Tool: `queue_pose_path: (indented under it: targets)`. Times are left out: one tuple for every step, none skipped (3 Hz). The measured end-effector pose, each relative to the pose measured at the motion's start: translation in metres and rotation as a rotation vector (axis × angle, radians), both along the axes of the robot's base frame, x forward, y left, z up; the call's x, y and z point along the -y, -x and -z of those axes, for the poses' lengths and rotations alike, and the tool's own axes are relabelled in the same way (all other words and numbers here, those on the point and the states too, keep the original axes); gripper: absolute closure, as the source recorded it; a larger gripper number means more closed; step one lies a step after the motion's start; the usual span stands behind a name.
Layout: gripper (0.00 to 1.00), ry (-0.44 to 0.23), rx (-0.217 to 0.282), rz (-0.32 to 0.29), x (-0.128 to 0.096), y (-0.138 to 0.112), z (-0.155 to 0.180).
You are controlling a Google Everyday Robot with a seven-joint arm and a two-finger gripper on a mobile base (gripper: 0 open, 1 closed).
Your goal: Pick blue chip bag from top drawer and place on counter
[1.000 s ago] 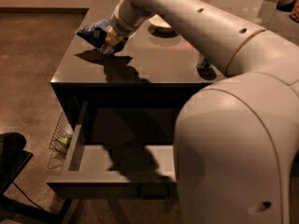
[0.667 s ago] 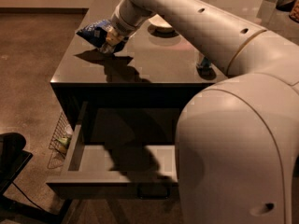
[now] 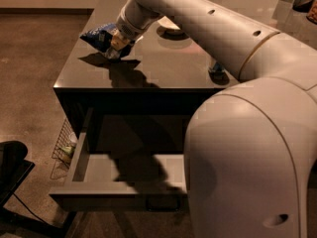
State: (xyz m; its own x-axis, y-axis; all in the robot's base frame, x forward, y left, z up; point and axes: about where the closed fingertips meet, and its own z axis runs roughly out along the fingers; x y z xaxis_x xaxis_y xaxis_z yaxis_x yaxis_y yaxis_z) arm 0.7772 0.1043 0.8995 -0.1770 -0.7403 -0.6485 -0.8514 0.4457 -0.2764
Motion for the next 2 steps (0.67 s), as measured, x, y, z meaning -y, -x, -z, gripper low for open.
queue_pose_path:
  targets:
    - [0.13, 0.001, -0.003, -0.002, -0.0015, 0.0001, 0.0023]
    - [0.0, 0.002, -0.006, -0.004, -0.0031, 0.0002, 0.0045]
